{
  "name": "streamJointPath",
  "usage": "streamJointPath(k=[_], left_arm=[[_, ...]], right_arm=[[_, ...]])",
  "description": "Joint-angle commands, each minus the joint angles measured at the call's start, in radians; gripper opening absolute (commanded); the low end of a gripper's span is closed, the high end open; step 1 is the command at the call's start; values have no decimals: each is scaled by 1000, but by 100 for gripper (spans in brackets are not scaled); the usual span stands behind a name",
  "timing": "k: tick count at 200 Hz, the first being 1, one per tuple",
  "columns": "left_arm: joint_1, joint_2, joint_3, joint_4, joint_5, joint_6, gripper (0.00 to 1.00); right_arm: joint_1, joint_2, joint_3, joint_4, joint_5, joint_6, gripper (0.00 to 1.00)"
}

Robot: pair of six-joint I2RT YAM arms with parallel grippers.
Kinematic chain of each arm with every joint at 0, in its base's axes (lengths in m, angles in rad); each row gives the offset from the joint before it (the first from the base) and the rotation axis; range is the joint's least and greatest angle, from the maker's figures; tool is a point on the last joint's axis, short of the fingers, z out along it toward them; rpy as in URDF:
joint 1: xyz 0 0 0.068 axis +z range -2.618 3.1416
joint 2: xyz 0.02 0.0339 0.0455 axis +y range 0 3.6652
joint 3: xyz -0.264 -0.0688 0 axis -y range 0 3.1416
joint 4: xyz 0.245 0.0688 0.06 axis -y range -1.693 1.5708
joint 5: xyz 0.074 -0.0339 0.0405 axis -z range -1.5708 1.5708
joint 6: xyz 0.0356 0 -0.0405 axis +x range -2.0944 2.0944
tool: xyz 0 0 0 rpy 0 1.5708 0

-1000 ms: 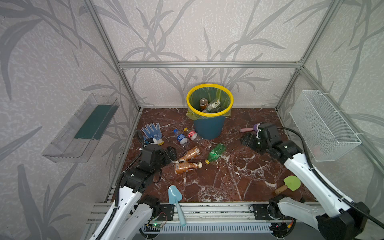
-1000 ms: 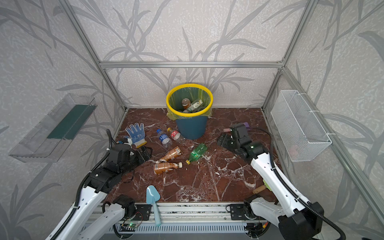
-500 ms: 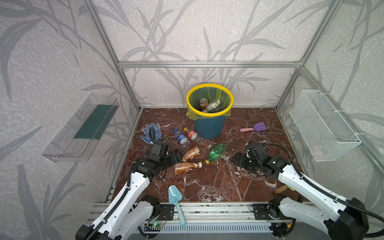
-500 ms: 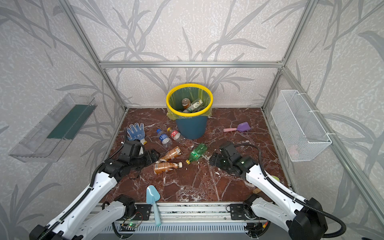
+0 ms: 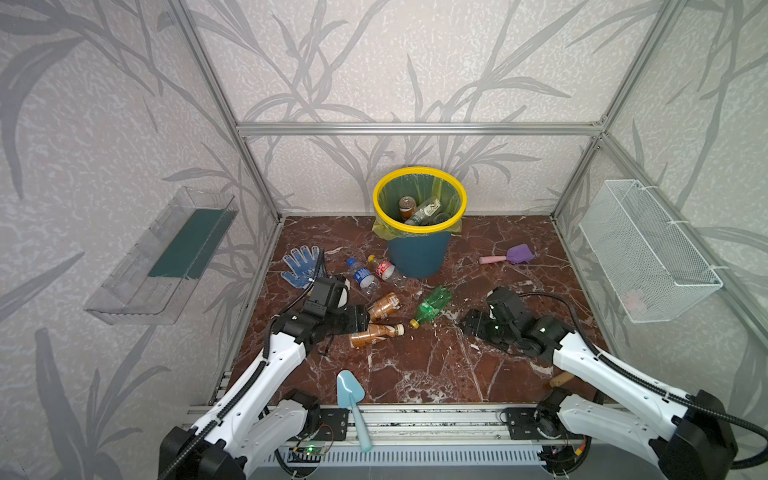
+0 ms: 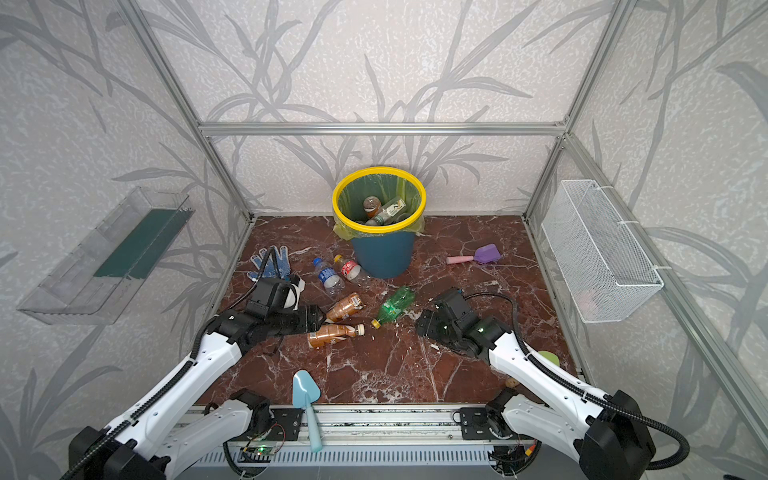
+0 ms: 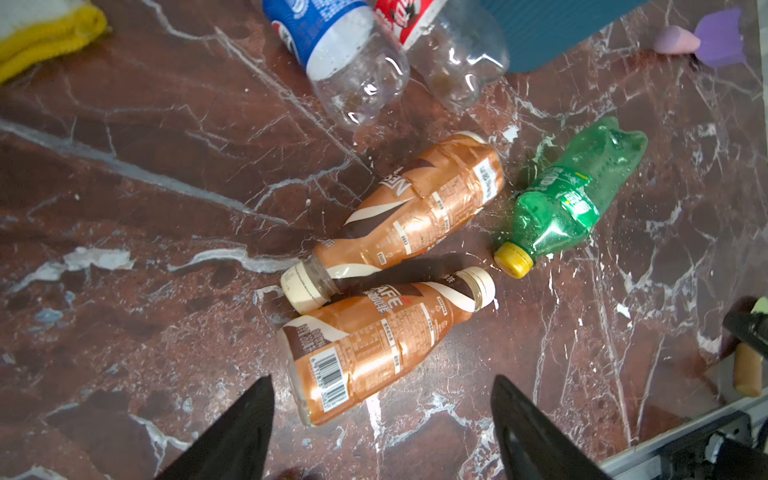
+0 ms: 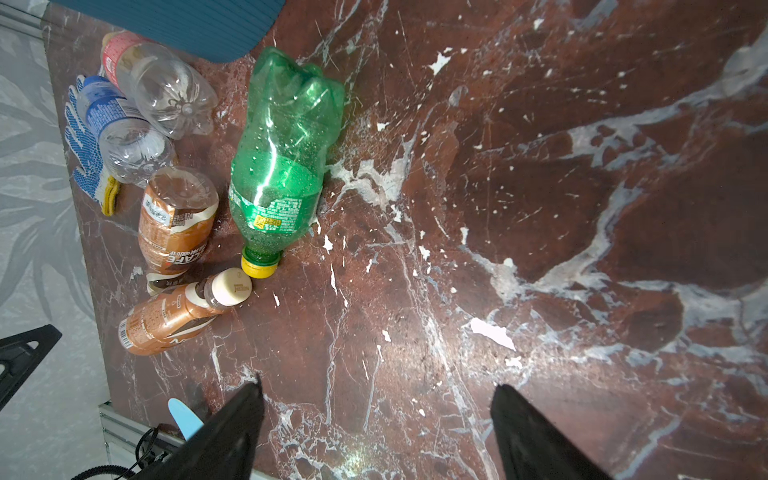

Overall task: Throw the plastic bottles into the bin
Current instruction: 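Lower the left gripper onto the nearer brown coffee bottle and close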

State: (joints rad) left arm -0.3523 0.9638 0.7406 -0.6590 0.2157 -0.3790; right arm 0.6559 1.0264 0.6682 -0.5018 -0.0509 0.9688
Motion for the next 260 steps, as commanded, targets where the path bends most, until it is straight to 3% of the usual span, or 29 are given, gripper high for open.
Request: streamJointPath(k=[1,88,210,260], left_arm=[[-10,8,42,-32,-3,158,81],[-41,186,83,-46,-52,239,85],[-89,387,125,-73,-18,205,86],[-157,433,178,-153,8,171,85]], right_arm=[[7,-20,-8,-1,22,0,86],[7,-34,-41,20,17,11,86],[3,-80,-67,-1,43,11,86],[-1,-86,-73,-4,46,13,86]])
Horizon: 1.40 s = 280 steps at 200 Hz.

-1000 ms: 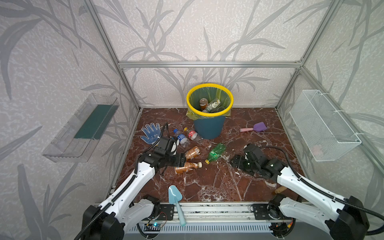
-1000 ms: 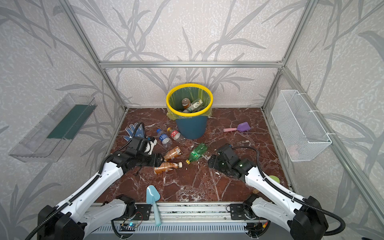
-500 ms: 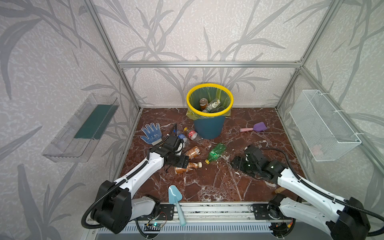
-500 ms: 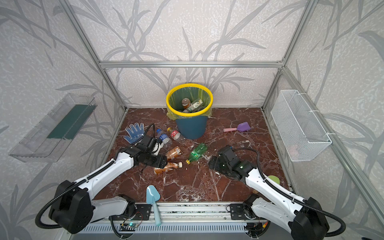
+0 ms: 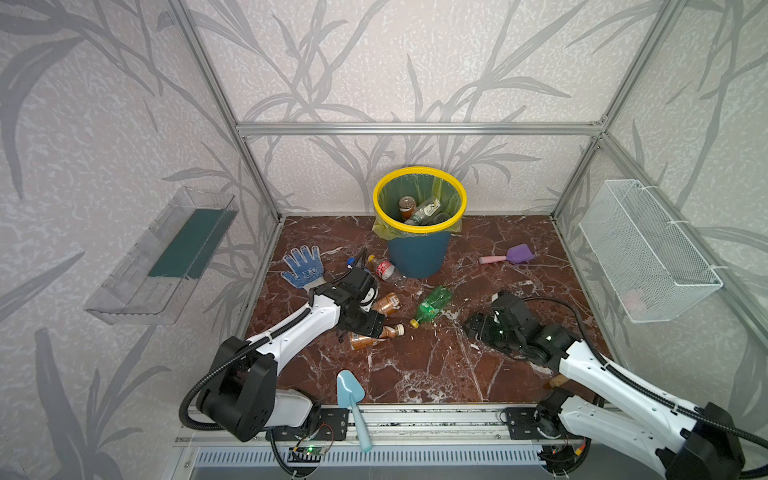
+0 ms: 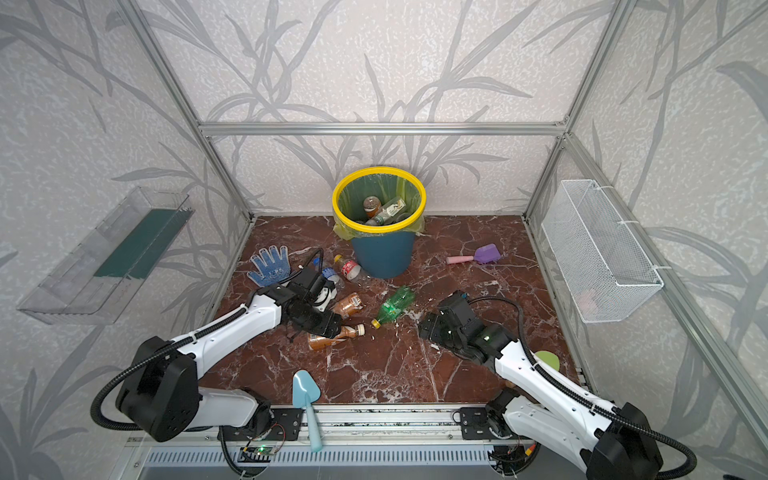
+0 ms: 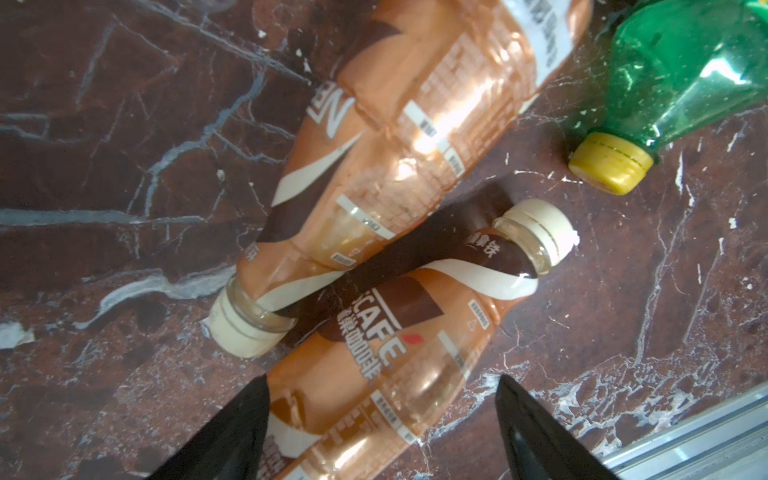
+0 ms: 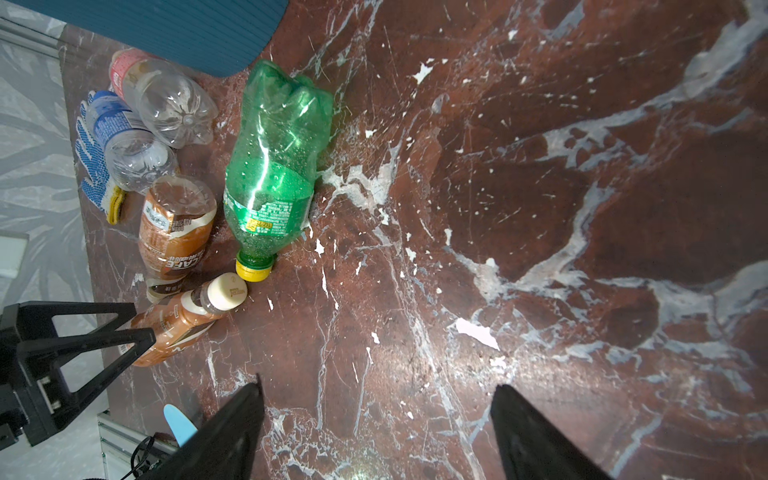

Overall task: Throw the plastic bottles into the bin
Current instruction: 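Lower the left gripper onto the nearer brown coffee bottle and close, then lift the brown coffee bottle over the bin and open the left gripper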

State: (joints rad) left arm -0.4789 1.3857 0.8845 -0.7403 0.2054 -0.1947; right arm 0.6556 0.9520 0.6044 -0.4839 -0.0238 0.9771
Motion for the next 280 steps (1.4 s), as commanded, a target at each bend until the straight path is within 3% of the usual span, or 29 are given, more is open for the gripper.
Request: streamJointPath(k=[1,174,280], left_arm=[[-31,11,34,-73,19,-15,85],[-163,27,-69,-23,-2,-242,85],[-276,36,-128,72,-39,-374,70]], right_arm=[[-1,-12,-9,-21,19,5,86],[0,3,-8,-13,14,2,86],[0,-21,-12,-32,22,5,86]])
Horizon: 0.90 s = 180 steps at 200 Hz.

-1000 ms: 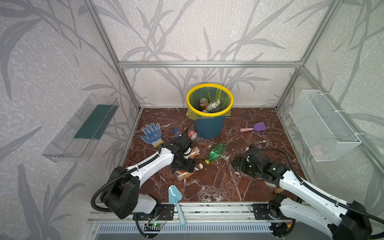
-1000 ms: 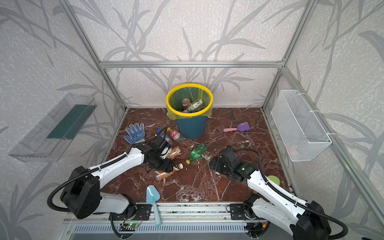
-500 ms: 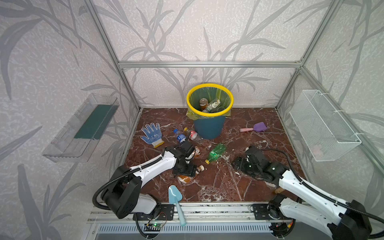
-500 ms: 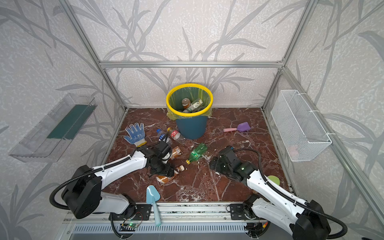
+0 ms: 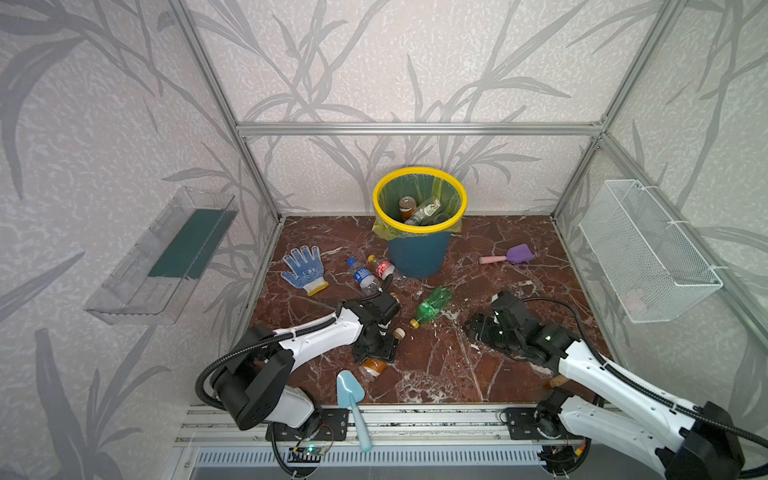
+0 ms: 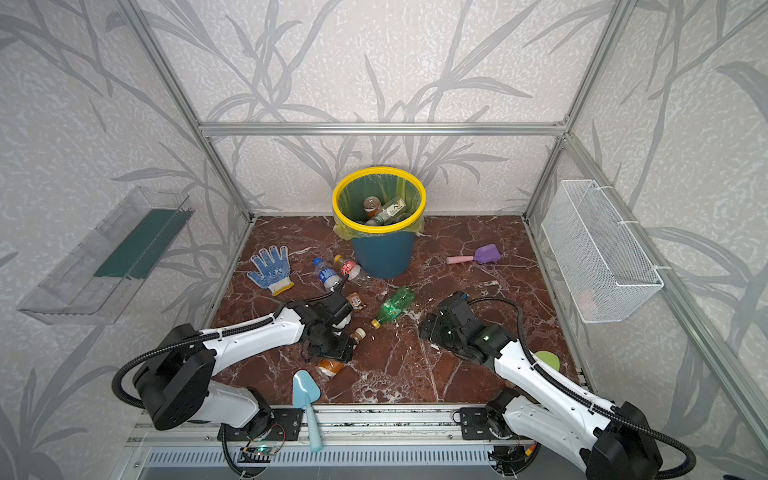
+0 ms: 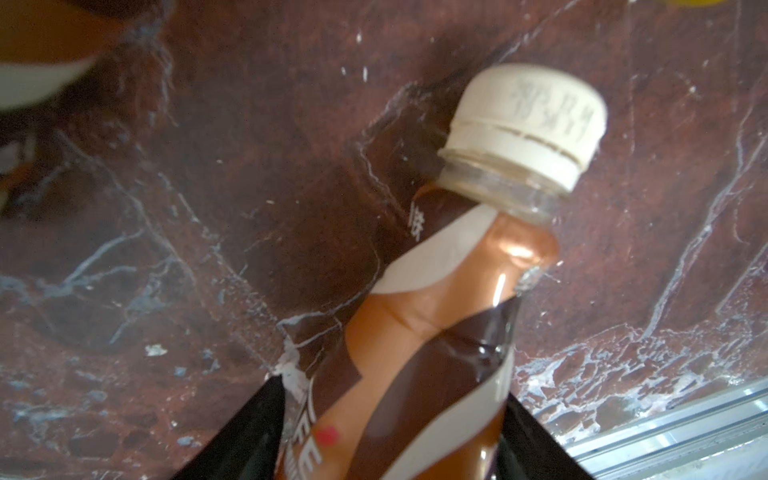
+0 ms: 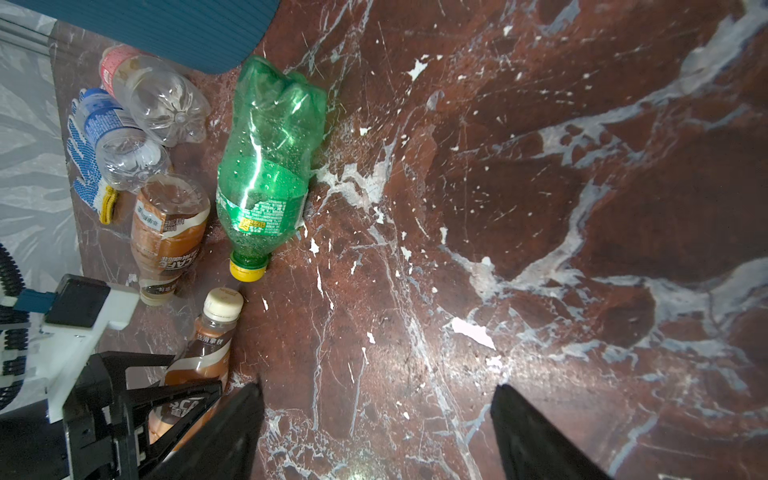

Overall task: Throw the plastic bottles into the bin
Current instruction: 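Lift the brown coffee bottle over the bin and open the left gripper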

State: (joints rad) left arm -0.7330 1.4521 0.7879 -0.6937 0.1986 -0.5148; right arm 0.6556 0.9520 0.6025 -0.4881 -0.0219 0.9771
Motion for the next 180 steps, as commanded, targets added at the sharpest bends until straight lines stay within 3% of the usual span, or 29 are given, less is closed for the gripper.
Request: streamJointPath(k=[1,59,180], left_arm=[[-23,-32,-33,27,-33,-57,70],[-50,-111,-101,65,-73,-126,63],[-52,-605,-229,163,-186,-273,59]], right_arm=[[1,-22,-9,-28,20,6,86],[0,-25,-12,-27,22,8,86],[3,17,-8,-5,11,12,85]])
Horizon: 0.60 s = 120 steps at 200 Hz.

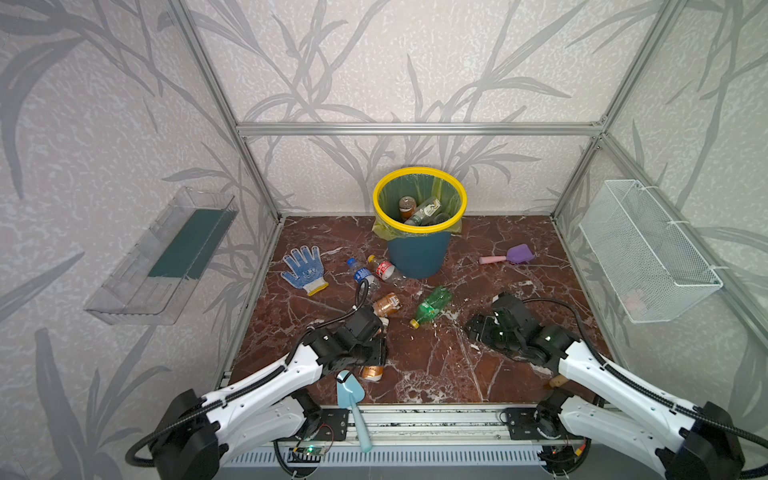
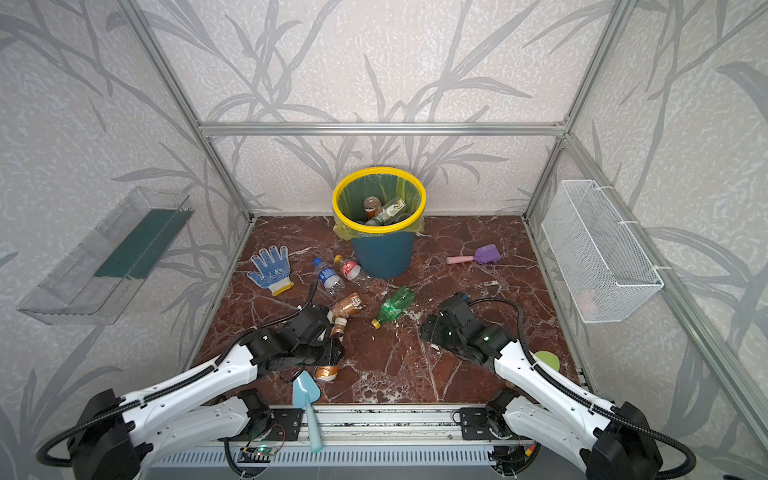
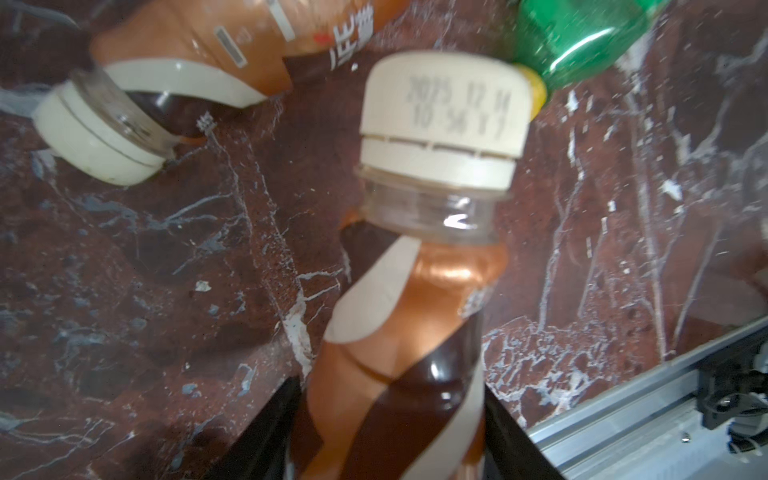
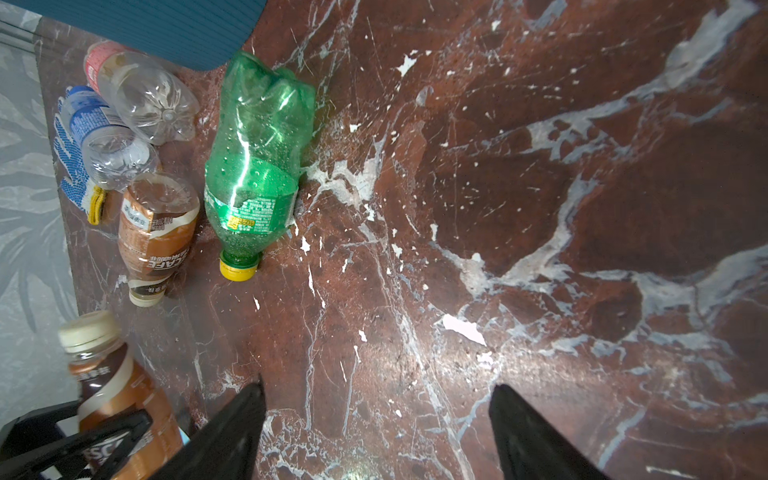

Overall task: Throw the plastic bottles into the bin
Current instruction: 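Lift the brown coffee bottle over the bin and open the left gripper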

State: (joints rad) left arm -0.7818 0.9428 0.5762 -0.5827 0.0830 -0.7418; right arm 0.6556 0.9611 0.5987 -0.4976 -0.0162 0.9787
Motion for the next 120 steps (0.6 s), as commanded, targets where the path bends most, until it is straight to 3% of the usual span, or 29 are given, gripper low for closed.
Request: streamJointPath(k=[1,31,65,92,108,120], left_arm=[[-4,-99,-17,54,-73,-46,59],[-1,-181,32,64,-129,-4,59],[25,-42,337,19,-155,154,60],[126,227,762,25,-81,293,61],[197,438,1118,27,-19,317,62],[227,623,1433,-9,-21,335,71]], right_arm=[[4,9,-4,6,5,10,85],[4,11,-2,10,7,8,85],[4,13,4,12,10,3,85],[4,9,26,-8,6,-9,85],[4,-11,46,-46,10,-15,85],[6,-36,58,-77,21,-20,85]])
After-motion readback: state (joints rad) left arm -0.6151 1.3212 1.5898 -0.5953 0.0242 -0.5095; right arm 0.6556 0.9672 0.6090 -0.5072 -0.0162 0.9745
